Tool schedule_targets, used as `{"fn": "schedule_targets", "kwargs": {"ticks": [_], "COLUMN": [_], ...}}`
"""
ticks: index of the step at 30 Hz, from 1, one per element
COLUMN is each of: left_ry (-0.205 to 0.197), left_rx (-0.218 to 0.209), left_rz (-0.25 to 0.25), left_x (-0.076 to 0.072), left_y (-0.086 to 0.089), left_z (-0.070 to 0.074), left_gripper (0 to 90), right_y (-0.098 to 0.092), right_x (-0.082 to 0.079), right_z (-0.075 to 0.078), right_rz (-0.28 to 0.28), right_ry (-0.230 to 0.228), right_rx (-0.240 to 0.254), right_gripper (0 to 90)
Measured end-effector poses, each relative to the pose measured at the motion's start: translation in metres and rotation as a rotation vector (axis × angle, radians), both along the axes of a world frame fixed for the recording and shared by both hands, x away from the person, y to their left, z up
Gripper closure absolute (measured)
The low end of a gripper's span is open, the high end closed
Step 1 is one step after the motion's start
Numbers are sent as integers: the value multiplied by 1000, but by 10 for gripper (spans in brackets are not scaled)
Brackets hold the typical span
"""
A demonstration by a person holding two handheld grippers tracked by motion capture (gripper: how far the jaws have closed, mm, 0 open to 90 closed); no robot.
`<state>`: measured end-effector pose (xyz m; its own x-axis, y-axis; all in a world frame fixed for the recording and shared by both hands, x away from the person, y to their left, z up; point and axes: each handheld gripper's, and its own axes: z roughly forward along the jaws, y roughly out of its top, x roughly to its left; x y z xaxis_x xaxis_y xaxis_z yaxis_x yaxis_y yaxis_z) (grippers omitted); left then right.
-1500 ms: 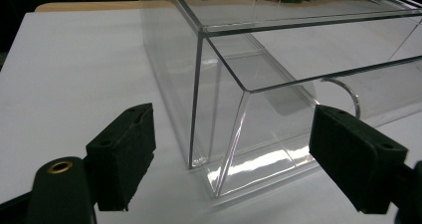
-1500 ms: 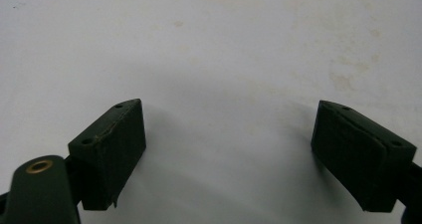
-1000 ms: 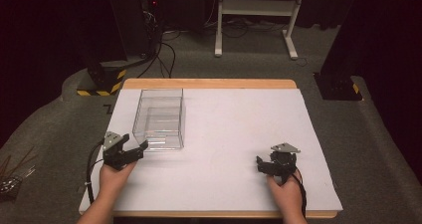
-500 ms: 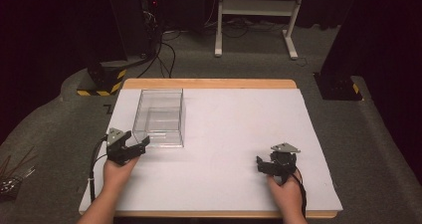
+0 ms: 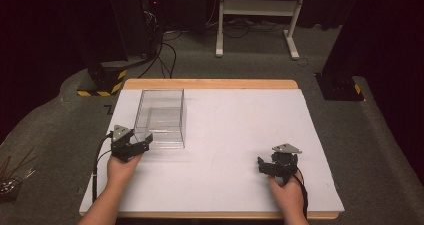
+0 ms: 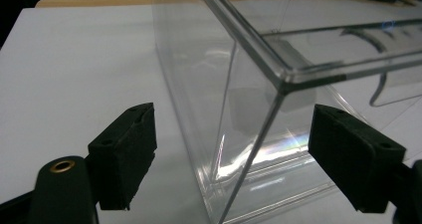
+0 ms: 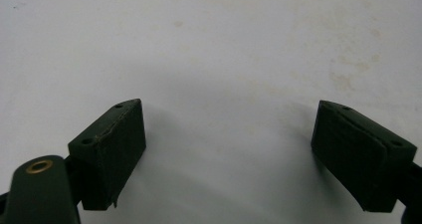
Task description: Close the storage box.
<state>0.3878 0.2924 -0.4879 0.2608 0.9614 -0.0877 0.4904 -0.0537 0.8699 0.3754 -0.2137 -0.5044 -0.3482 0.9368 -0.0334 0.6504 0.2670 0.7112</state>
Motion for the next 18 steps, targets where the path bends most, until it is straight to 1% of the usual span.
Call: {"fn": "schedule_targets", "kwargs": {"ticks": [2, 4, 5, 6, 7, 8, 9, 10, 11, 12, 13, 14, 15, 18], "left_ry": [4, 8, 12, 18, 18, 30, 44, 33, 33, 31, 38, 41, 47, 73], "left_rx": [-6, -8, 5, 10, 10, 18, 28, 40, 40, 36, 23, 25, 12, 10], "left_rz": [4, -2, -10, -18, -18, -31, -40, -48, -48, -46, -40, -40, -38, -45], "left_x": [-1, -3, -5, -8, -8, -10, -12, -18, -18, -22, -25, -27, -30, -41], "left_y": [-2, -2, -2, -3, -3, -3, -3, -4, -4, -2, -1, 1, 3, 9], "left_z": [0, 1, 3, 3, 3, 4, 4, 3, 3, 3, 2, 1, -1, -4], "left_gripper": [221, 221, 220, 211, 203, 203, 180, 169, 175, 175, 179, 179, 180, 180], "right_y": [0, 0, 0, 0, 0, 0, 0, 0, 0, 0, 0, 0, 0, 0], "right_x": [0, 0, 0, 0, 0, 0, 0, 0, 0, 0, 0, 0, 0, 0], "right_z": [0, 0, 0, 0, 0, 0, 0, 0, 0, 0, 0, 0, 0, 0], "right_rz": [0, -2, -2, 0, 0, 0, 0, -2, -2, 0, -2, -2, -1, -1], "right_ry": [0, 1, 1, 0, 0, 0, 0, 1, 1, 0, 0, 0, -1, -1], "right_rx": [0, 1, 1, 0, 0, 0, 0, 1, 1, 0, 1, 1, 2, 1], "right_gripper": [138, 138, 138, 138, 138, 138, 138, 138, 138, 138, 138, 138, 138, 138]}}
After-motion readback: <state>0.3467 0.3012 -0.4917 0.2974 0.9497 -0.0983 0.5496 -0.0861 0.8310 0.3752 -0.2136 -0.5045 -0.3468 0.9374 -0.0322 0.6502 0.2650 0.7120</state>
